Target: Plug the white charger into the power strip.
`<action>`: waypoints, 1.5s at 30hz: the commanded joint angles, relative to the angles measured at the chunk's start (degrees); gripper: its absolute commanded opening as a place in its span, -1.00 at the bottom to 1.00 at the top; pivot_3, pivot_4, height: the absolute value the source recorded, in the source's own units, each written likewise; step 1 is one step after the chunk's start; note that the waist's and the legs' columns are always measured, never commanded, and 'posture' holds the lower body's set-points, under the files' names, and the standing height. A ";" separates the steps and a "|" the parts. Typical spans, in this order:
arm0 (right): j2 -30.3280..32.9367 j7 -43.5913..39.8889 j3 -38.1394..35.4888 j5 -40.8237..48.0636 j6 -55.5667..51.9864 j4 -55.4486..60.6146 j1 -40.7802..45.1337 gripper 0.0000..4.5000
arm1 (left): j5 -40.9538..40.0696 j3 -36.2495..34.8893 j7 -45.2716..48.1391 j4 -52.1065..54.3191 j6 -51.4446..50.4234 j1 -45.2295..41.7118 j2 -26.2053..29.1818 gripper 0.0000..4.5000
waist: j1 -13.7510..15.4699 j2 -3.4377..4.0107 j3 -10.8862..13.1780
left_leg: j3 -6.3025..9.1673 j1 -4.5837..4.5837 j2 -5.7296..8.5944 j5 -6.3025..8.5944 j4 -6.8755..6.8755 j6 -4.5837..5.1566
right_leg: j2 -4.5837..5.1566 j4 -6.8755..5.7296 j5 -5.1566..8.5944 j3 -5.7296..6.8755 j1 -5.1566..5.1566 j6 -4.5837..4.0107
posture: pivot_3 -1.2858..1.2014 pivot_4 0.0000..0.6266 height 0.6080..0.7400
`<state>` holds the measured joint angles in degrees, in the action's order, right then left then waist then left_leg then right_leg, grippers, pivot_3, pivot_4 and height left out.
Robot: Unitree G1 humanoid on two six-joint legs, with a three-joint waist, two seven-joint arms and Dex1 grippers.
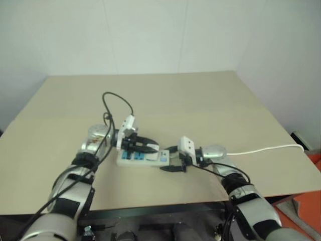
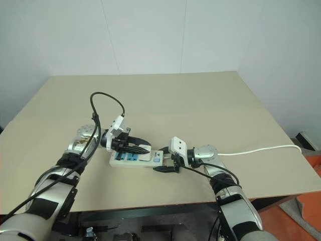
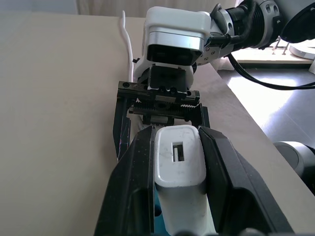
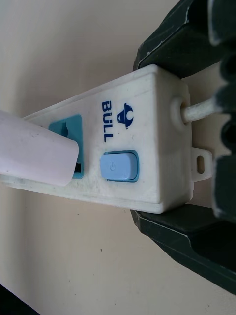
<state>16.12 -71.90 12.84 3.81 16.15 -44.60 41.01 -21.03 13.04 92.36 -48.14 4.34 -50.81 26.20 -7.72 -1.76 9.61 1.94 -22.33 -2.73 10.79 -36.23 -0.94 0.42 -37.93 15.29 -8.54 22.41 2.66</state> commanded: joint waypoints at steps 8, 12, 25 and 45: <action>0.33 -0.59 1.13 -1.20 0.33 0.88 -1.51 0.52 | -1.15 1.23 0.14 -2.32 4.27 3.59 2.29 -0.54 | -0.03 0.00 0.00 | 0.00 0.03 0.00 0.00 0.04 0.00 | 0.00 0.05 0.00 0.00 -0.03 0.00 | 0.03 -0.52 1.00; 0.48 -0.68 1.09 -1.13 0.16 1.26 -1.65 0.52 | -0.48 1.27 0.14 -3.40 5.48 3.72 1.82 -0.54 | -0.02 0.00 0.00 | 0.00 0.04 0.00 0.00 0.05 0.00 | 0.00 0.05 0.01 -0.01 -0.03 0.00 | 0.03 -0.52 1.00; 0.77 -0.47 1.22 -1.13 -0.36 2.19 -2.62 0.52 | 3.19 4.30 0.14 -2.97 11.47 5.90 1.22 -0.54 | 0.29 0.01 -0.05 | -0.01 0.15 0.00 0.00 0.09 0.00 | 0.00 0.11 0.01 -0.01 -0.15 0.00 | 0.03 -0.52 1.00; 0.40 0.61 1.76 -1.62 -0.38 2.33 -3.06 0.52 | 8.56 3.45 -1.47 -3.88 10.77 8.23 0.52 -0.54 | 0.46 0.14 -0.64 | -0.01 0.36 0.00 0.00 0.22 0.00 | 0.00 0.12 0.07 -0.02 -0.27 -0.05 | 0.03 -0.52 1.00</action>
<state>16.40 -70.28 13.07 3.37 15.69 -43.03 39.18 -19.34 13.56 91.49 -47.85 17.58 -45.72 25.89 -7.26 -1.62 8.98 1.92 -21.96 -2.72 10.79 -36.01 -0.95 0.42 -37.80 15.36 -8.57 22.14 2.62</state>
